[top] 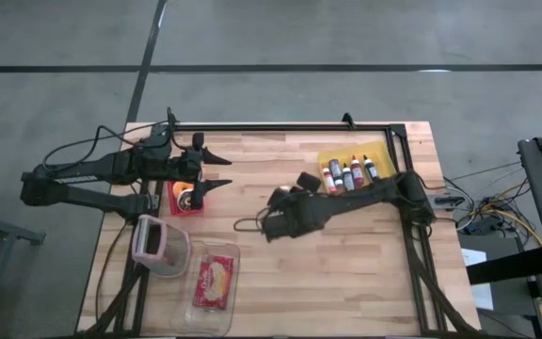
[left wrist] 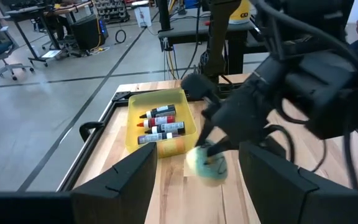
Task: Pick & Place Food Item
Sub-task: Put the green donut into the red bin
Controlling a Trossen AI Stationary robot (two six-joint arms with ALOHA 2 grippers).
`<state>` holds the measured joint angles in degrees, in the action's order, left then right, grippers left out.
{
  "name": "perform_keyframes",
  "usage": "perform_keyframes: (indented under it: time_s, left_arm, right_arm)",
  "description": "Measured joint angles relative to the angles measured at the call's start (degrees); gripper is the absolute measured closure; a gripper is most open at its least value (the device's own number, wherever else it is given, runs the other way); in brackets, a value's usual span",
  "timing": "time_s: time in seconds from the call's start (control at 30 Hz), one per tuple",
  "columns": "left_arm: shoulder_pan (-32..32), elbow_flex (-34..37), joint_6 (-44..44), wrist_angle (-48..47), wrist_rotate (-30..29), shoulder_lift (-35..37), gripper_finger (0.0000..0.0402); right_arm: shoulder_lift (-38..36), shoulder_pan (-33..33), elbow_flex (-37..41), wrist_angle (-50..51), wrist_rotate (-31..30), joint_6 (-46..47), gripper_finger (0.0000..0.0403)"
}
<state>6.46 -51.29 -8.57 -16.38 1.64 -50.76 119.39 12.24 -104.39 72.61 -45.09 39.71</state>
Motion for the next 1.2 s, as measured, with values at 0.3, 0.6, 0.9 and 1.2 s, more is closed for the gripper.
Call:
perform_keyframes:
  time_s: [0.3, 0.6, 0.9, 1.2]
  left_arm:
    - [-0.01, 0.0, -0.01, 0.0, -0.02, 0.0, 0.017]
    - [-0.01, 0.0, -0.01, 0.0, -0.02, 0.0, 0.017]
    - [-0.02, 0.0, -0.01, -0.22, -0.02, -0.08, 0.017]
    - [0.0, 0.0, -0.01, -0.21, -0.02, -0.81, 0.017]
  right_arm:
    - [-0.17, -3.38, 3.41, -13.52, -0.26, -14.43, 0.0339]
    - [-1.01, -5.57, 10.76, -36.49, 10.06, -35.1, 0.0339]
    - [-11.47, -8.66, 26.46, -66.91, 20.78, -42.87, 0.0339]
    - [-20.78, -11.78, 46.85, -96.39, 23.23, -45.55, 0.0339]
